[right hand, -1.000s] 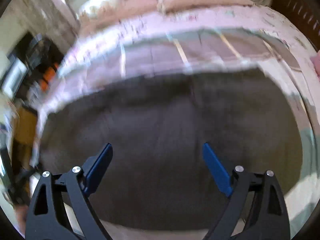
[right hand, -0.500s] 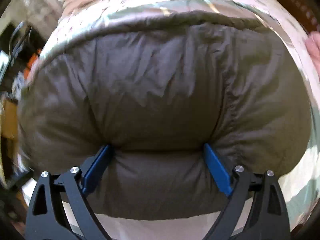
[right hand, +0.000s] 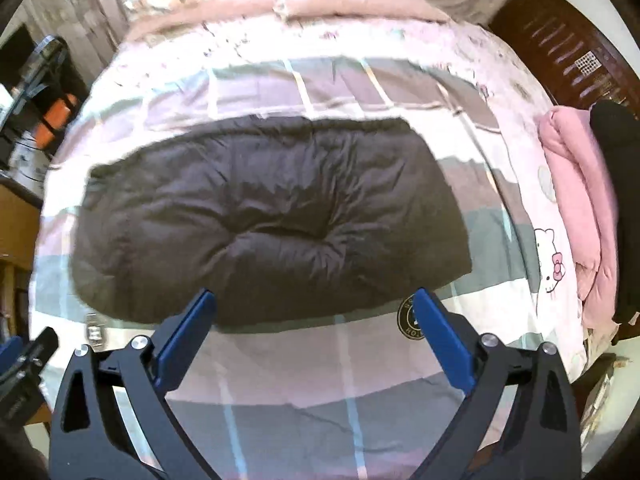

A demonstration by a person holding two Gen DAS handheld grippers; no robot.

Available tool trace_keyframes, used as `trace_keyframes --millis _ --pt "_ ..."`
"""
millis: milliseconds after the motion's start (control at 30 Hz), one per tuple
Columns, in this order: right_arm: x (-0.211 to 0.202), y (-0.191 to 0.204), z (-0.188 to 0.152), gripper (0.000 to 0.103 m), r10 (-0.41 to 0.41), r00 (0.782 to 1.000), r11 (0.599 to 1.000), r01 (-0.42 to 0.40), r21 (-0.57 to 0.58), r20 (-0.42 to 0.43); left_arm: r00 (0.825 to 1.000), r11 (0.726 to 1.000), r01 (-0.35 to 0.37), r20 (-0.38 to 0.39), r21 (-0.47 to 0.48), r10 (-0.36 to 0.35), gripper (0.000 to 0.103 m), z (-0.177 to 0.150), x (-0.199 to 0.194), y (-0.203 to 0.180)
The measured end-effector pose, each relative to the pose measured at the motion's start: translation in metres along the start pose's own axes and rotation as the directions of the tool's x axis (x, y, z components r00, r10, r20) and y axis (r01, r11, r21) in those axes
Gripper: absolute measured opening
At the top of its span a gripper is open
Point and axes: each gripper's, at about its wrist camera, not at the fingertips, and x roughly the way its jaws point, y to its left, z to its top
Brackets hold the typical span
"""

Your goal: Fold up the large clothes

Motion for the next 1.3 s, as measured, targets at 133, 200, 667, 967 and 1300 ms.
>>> trace_keyframes --millis 133,200,667,967,1300 --pt "-0.061 -0.004 0.006 0.099 0.028 0.999 0.999 -0.027 -0.021 0.043 0.999 1.000 0.000 0.045 0.025 -0.001 0.101 0.005 -0.056 -0.006" --pt "-0.090 -0.008 0.007 0.099 0.045 0.997 0.999 -0.044 -0.015 0.057 0.998 0.999 -0.002 0.065 0.043 -0.001 0.101 0.011 -0.085 -0.012" --pt "-0.191 -0.003 0.013 0.099 0.041 0.996 0.999 -0.041 -0.007 0.078 0.993 0.982 -0.029 0.115 0.186 0.008 0.101 0.017 -0.185 -0.040" --pt "-0.210 -0.001 0.019 0.099 0.034 0.995 0.999 -0.031 -0.024 0.096 0.988 0.981 -0.021 0.153 0.191 -0.009 0.101 0.022 -0.202 -0.051" --pt "-0.209 -0.009 0.020 0.099 0.041 0.995 0.999 -0.040 -0.013 0.092 0.986 0.980 -0.034 0.165 0.195 0.001 0.101 0.021 -0.204 -0.058"
